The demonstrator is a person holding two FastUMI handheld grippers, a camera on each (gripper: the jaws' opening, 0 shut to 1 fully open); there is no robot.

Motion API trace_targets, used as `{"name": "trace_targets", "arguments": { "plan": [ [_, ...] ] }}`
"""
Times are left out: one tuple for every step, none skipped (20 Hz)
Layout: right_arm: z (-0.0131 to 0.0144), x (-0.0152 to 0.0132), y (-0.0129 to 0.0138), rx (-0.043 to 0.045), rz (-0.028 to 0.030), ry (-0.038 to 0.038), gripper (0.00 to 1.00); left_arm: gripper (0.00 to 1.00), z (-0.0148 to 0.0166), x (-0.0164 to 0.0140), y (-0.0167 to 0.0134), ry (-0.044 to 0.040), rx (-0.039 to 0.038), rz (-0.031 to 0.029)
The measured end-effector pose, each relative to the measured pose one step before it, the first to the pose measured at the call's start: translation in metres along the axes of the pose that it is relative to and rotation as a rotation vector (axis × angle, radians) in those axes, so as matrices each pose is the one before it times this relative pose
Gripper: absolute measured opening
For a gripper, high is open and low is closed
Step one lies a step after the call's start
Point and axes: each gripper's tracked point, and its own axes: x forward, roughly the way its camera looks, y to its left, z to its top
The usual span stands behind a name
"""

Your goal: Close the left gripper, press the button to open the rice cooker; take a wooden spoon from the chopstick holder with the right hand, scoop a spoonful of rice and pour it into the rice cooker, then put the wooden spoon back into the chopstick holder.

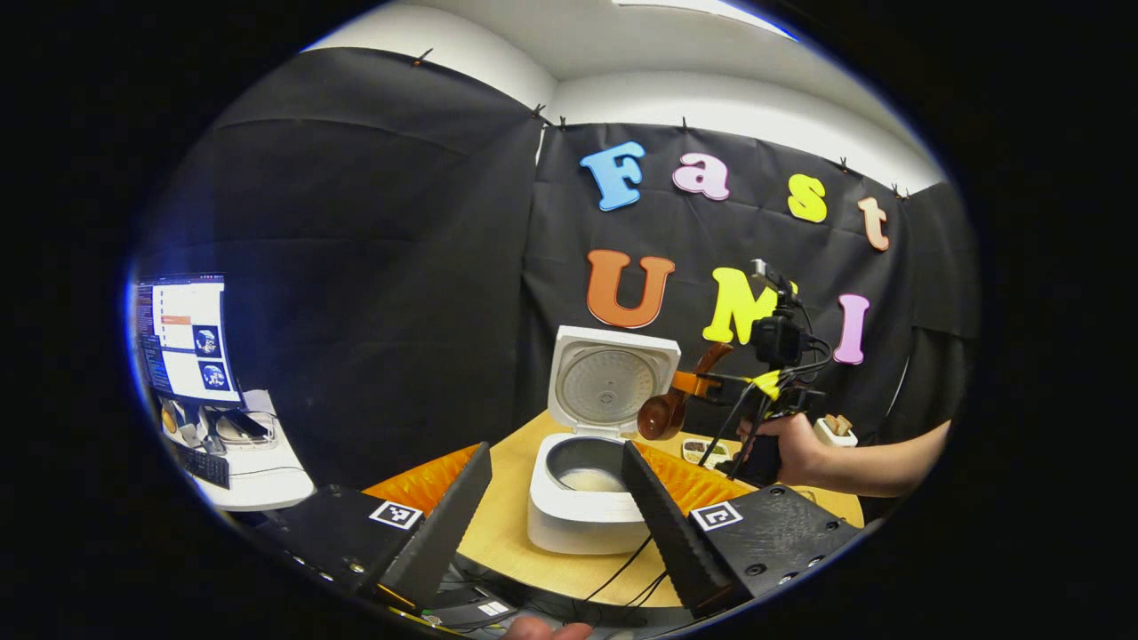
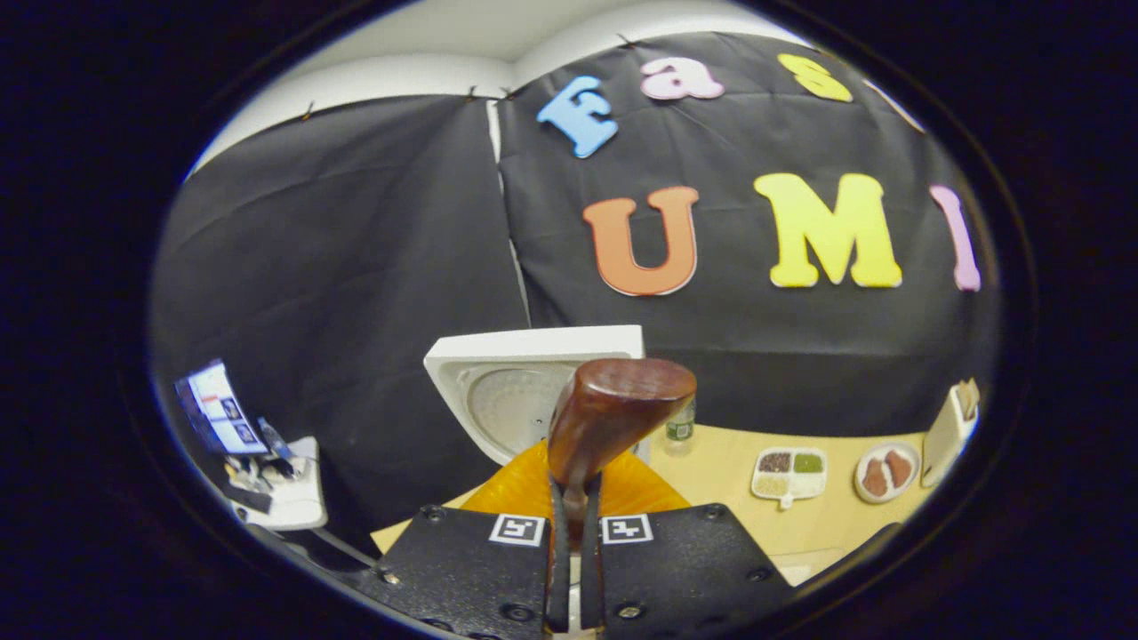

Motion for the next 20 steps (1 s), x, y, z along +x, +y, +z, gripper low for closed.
{"name": "trace_targets", "arguments": {
  "plan": [
    [0.00444,-0.01219,-0.01057,0.04404,-0.01064,-0.00161,0.10,0.94,0.00092,0.00257,-0.00939,-0.00019,0.00519,-0.01504],
    [0.00426,-0.01153,-0.01297,0.03794,-0.01298,-0.00518,0.10,0.94,-0.00040,0.00357,-0.00815,0.00016,0.00603,-0.01361],
    [0.00543,-0.01234,-0.01441,0.03110,-0.01718,-0.00504,0.10,0.95,-0.00160,0.00290,-0.00752,0.00365,0.00464,-0.01398],
    [0.00384,-0.01289,-0.01559,0.01990,-0.02222,-0.00645,0.10,0.94,-0.00046,0.00297,-0.00858,0.00109,0.00308,-0.01362],
    [0.00448,-0.01135,-0.01762,0.01551,-0.02786,-0.01011,0.10,0.94,0.00105,0.00386,-0.00841,-0.00165,0.00197,-0.01539],
    [0.00309,-0.01206,-0.01812,0.01099,-0.02731,-0.00873,0.10,0.95,0.00319,0.00365,-0.00912,-0.00963,0.00269,-0.01267],
    [0.00262,-0.01180,-0.01866,0.01107,-0.02705,-0.00758,0.10,0.95,0.00319,0.00636,-0.00786,-0.00527,0.00113,-0.01142],
    [0.00312,-0.01286,-0.01940,0.00859,-0.02740,-0.00677,0.10,0.94,0.00261,0.00471,-0.00865,-0.00383,0.00054,-0.01407],
    [0.00404,-0.01077,-0.01940,0.00826,-0.02879,-0.00892,0.10,0.94,-0.00019,0.00364,-0.00719,-0.00298,0.00248,-0.00853],
    [0.00332,-0.00941,-0.01938,0.00966,-0.02964,-0.00918,0.10,0.94,0.00028,0.00405,-0.00577,-0.00581,0.00250,-0.00937],
    [0.00363,-0.00906,-0.01917,0.00728,-0.02841,-0.00915,0.10,0.94,0.00078,0.00062,-0.00538,-0.00575,0.00182,-0.00938],
    [0.00298,-0.00878,-0.01888,0.00649,-0.03116,-0.00679,0.10,0.94,-0.00142,0.00302,-0.00620,-0.00024,0.00005,-0.01144],
    [0.00152,-0.00743,-0.01964,0.00516,-0.03106,-0.00612,0.10,0.94,-0.00279,0.00409,-0.00625,0.00592,-0.00124,-0.01020],
    [0.00075,-0.00611,-0.01906,0.00398,-0.03155,-0.00355,0.10,0.95,-0.00398,0.00155,-0.00611,0.00891,-0.00369,-0.01006],
    [-0.00086,-0.00499,-0.01942,0.00366,-0.03134,0.00005,0.10,0.94,-0.00141,0.00348,-0.00632,0.00710,-0.00493,-0.01102],
    [-0.00373,-0.00411,-0.01753,0.00464,-0.03102,0.00422,0.10,0.94,-0.00138,0.00166,-0.00545,0.00925,-0.00484,-0.00433],
    [-0.00470,-0.00270,-0.01483,0.00606,-0.02582,0.00730,0.10,0.94,-0.00070,0.00082,-0.00608,0.00362,-0.00607,-0.00251],
    [-0.00539,-0.00212,-0.01584,0.00710,-0.02535,0.00968,0.10,0.94,0.00011,0.00103,-0.00486,-0.00107,-0.00618,-0.00373],
    [-0.00476,-0.00002,-0.01271,0.00791,-0.02075,0.01157,0.10,0.94,0.00068,0.00086,-0.00507,0.00020,-0.00314,-0.00109],
    [-0.00435,0.00149,-0.00945,0.00307,-0.01231,0.01015,0.10,0.94,-0.00198,0.00112,-0.00431,0.00392,0.00023,0.00028]
  ]
}}
